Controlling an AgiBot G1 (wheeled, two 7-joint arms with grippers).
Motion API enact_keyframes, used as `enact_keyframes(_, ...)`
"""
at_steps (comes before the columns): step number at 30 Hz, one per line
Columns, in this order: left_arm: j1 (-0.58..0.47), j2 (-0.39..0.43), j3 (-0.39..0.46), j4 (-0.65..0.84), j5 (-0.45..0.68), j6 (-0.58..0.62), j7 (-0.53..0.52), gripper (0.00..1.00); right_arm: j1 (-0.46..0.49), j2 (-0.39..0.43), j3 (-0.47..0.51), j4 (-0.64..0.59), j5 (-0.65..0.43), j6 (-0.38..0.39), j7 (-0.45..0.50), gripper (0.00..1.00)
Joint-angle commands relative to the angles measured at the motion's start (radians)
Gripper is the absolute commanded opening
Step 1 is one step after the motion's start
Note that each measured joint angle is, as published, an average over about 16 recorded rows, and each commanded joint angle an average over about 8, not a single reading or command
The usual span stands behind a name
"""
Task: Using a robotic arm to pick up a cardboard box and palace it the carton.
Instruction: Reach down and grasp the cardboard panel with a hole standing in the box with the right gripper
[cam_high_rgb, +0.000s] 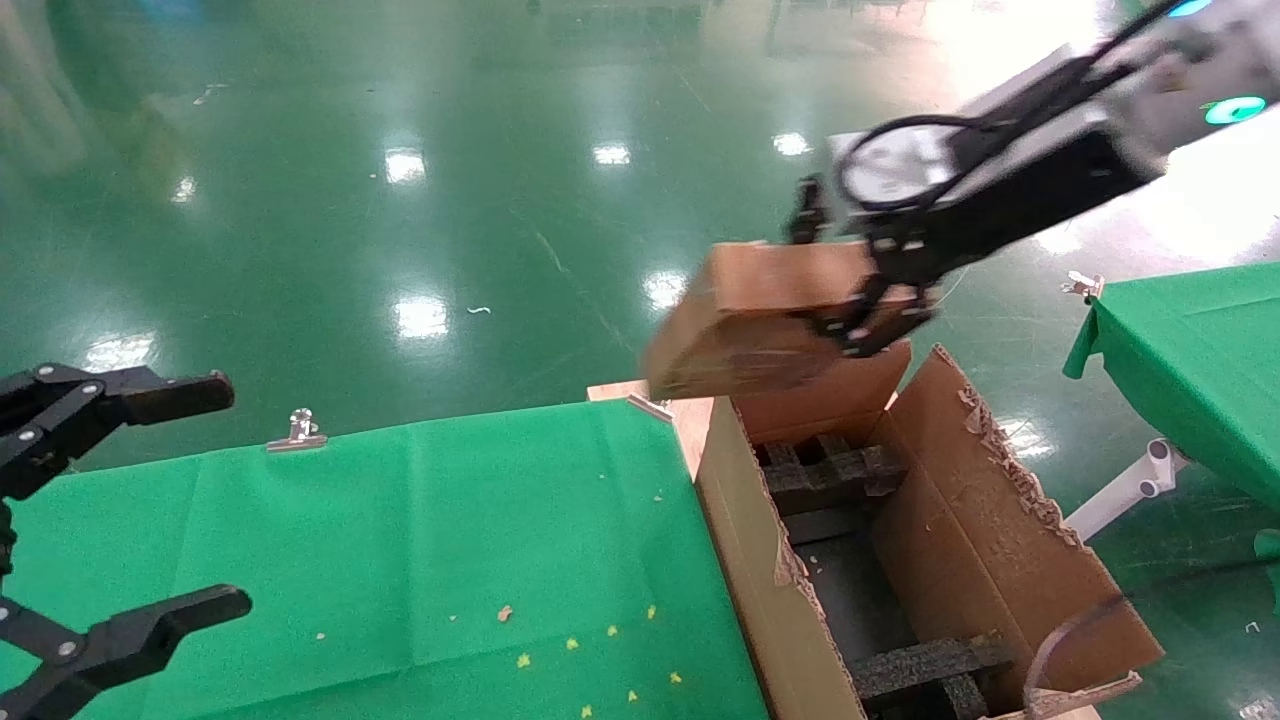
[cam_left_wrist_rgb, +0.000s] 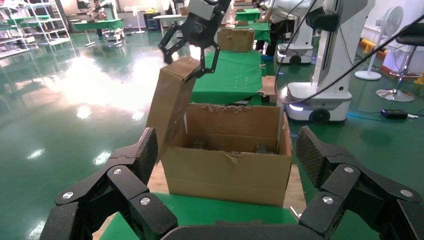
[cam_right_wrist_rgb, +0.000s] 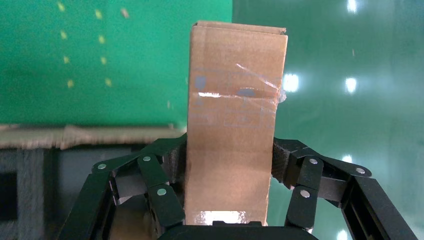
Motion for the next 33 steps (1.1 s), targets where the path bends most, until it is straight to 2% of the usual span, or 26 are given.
enact_keyframes(1, 0.000, 0.000, 0.000, 0.000, 0.000, 0.000, 0.000, 1.00, 0.029, 0.028, -0.022, -0.015, -0.010, -0.001, -0.005, 0.00)
enact_keyframes(9, 0.000, 0.000, 0.000, 0.000, 0.000, 0.000, 0.000, 1.00, 0.096, 0.136, -0.154, -0.013, -0.036, -0.003, 0.009, 0.00)
enact_keyframes(16, 0.000, 0.000, 0.000, 0.000, 0.000, 0.000, 0.000, 1.00, 0.096, 0.199, -0.250, -0.016, -0.004, 0.005, 0.038, 0.00)
enact_keyframes(23, 0.000, 0.000, 0.000, 0.000, 0.000, 0.000, 0.000, 1.00, 0.022, 0.252, -0.289, -0.088, 0.060, 0.042, 0.137, 0.00)
enact_keyframes(29, 0.000, 0.000, 0.000, 0.000, 0.000, 0.000, 0.000, 1.00, -0.079, 0.326, -0.279, -0.154, 0.157, 0.120, 0.298, 0.00)
enact_keyframes(33, 0.000, 0.000, 0.000, 0.000, 0.000, 0.000, 0.000, 1.00, -0.159, 0.390, -0.268, -0.151, 0.239, 0.183, 0.398, 0.00)
